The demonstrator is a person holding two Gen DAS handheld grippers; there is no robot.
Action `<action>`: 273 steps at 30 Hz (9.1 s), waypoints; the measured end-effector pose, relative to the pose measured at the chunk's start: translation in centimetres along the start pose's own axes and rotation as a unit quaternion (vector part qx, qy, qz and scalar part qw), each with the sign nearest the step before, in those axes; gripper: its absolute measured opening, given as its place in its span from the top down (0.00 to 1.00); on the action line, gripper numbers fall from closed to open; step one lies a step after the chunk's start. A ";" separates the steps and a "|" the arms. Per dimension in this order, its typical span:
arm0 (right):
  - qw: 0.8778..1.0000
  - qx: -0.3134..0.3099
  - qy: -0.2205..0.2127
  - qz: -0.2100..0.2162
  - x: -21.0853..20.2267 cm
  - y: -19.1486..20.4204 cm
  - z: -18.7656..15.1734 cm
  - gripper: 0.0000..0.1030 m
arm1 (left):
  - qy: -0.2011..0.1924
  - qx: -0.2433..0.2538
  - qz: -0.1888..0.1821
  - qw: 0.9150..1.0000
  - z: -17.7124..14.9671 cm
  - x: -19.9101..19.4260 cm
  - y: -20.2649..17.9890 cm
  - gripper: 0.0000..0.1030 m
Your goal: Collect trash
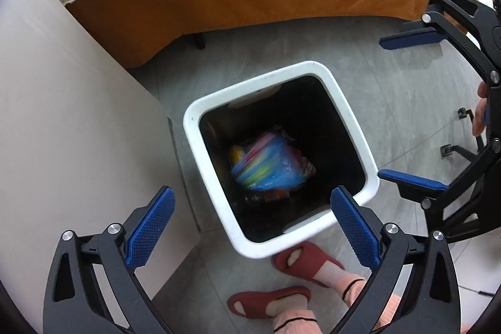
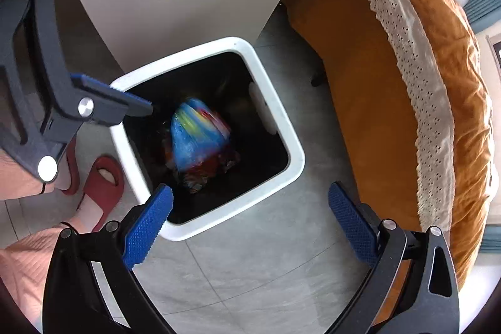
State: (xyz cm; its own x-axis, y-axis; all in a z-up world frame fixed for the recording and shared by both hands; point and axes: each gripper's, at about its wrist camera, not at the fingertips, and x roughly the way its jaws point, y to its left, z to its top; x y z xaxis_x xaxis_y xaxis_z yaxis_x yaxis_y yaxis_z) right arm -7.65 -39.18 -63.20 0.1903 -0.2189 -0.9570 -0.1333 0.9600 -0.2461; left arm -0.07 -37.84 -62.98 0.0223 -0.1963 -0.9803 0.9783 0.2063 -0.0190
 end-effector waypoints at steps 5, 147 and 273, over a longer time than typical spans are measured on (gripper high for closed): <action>1.000 -0.004 -0.001 0.002 -1.1 0.3 -0.2 0.04 | -0.003 -0.010 -0.007 1.000 0.5 -1.4 0.3 0.05; 0.949 0.150 -0.262 0.085 -44.3 -3.0 21.0 0.73 | -0.209 -0.324 0.130 0.913 -14.0 -52.1 21.4 0.71; 0.872 0.122 -0.472 0.039 -62.9 14.2 23.6 0.04 | -0.287 -0.511 0.345 0.734 -35.0 -66.4 16.4 0.05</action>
State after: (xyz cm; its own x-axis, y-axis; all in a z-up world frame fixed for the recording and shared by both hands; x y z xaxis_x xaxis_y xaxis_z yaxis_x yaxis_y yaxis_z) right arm 1.47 -7.65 -2.86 0.9214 -0.0213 -0.3881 0.0078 0.9993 -0.0362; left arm 7.28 12.18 -5.08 0.8091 -0.0190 -0.5874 0.0361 0.9992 0.0174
